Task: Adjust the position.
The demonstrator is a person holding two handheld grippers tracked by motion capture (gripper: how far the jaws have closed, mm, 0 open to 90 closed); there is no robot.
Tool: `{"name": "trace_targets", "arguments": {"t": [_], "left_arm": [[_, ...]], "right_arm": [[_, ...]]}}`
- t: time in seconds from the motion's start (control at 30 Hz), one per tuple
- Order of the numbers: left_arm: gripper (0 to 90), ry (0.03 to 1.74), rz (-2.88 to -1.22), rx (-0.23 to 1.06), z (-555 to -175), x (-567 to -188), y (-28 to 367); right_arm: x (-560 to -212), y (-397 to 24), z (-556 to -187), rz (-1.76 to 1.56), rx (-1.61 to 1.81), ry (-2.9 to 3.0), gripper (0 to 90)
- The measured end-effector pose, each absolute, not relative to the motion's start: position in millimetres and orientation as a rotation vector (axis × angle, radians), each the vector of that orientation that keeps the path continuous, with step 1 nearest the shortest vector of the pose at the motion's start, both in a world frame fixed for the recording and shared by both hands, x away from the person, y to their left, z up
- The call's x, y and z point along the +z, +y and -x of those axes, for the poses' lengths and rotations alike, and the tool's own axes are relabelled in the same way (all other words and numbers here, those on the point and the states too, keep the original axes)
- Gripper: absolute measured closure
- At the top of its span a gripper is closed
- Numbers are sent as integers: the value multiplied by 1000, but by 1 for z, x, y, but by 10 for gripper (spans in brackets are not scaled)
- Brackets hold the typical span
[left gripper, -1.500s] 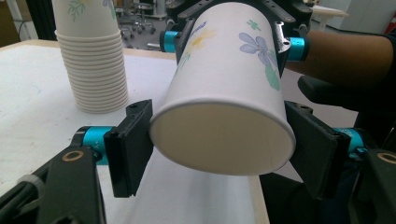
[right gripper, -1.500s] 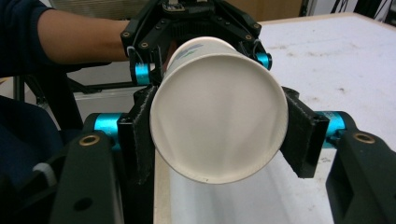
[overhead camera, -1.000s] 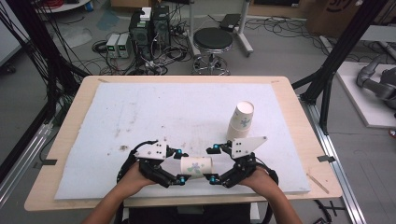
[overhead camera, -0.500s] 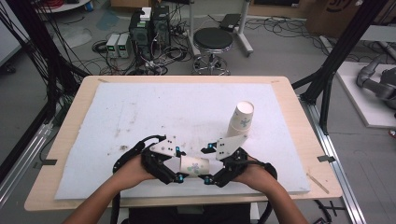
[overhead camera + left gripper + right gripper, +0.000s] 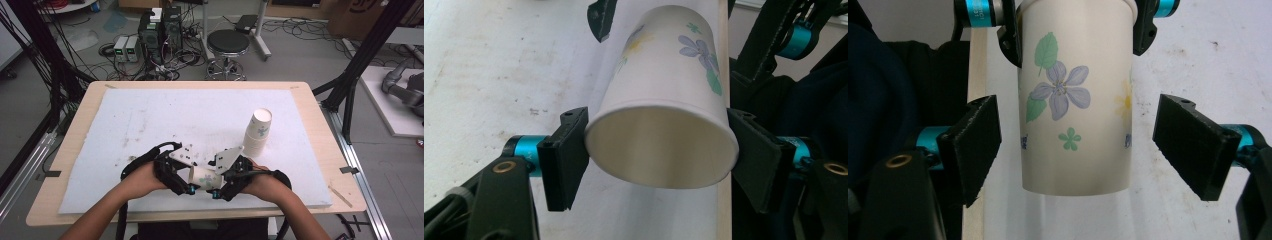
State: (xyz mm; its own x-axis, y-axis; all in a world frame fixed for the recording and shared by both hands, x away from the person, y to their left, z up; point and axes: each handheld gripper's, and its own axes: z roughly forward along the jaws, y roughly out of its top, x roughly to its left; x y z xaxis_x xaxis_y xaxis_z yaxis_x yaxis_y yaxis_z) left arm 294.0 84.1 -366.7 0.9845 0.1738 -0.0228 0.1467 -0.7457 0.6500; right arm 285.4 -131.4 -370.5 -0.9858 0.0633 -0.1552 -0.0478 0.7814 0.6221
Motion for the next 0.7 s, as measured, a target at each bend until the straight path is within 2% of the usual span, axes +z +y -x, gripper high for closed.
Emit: {"name": "trace_targets", "arguments": {"t": [0.33, 0.4, 0.5, 0.7], "left_arm": [[294, 216, -2480, 51, -295, -363, 80], [294, 213, -2486, 48, -296, -363, 79], [294, 210, -2497, 42, -296, -364, 77], [294, 211, -2493, 42, -295, -364, 75]], "right_arm": [[-373, -117, -286, 28, 872, 2826, 201], [-374, -114, -286, 50, 844, 2839, 250], [-375, -112, -286, 55, 827, 2847, 253], [-378, -109, -287, 60, 788, 2856, 321]]}}
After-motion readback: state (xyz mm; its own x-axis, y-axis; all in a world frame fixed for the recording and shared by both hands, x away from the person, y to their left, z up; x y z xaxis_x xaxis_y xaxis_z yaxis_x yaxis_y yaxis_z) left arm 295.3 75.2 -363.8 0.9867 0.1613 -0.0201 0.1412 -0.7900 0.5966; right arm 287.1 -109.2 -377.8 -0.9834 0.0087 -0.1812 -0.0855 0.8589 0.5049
